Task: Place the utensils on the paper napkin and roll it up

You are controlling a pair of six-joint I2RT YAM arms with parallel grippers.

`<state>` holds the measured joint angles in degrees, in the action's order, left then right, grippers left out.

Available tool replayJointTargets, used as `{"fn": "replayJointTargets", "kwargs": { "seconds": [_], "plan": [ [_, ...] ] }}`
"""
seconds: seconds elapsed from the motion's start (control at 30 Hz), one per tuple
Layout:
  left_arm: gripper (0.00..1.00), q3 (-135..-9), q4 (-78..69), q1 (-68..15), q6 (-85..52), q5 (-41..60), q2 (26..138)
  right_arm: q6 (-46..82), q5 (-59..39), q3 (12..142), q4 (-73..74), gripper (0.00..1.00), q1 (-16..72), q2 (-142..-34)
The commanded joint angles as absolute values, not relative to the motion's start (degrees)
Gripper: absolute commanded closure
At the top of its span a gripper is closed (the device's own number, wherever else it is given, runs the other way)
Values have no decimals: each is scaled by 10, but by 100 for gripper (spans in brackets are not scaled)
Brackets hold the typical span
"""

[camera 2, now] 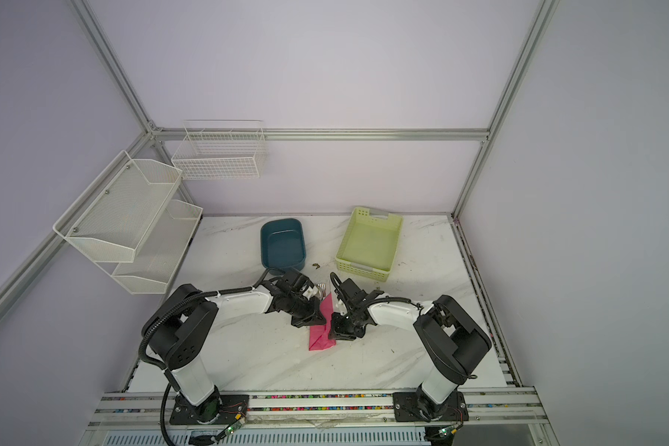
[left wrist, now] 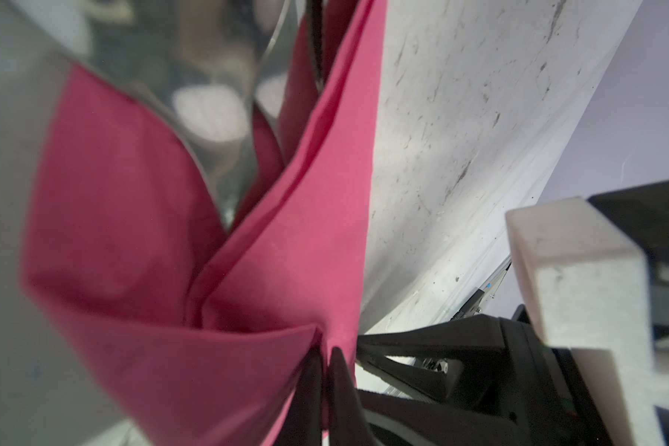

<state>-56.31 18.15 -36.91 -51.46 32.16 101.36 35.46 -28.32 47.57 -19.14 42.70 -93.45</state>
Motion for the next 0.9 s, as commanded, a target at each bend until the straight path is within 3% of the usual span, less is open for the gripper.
{"fn": "replayJointTargets", "kwargs": {
  "seconds": [0.0, 0.87],
  "plan": [
    [92, -629, 185, -372, -520, 319, 987, 349, -270, 469, -215, 71, 428, -945],
    [92, -708, 137, -382, -550, 365, 1103, 349, -266, 468, -220, 72, 428, -934]
  ]
}}
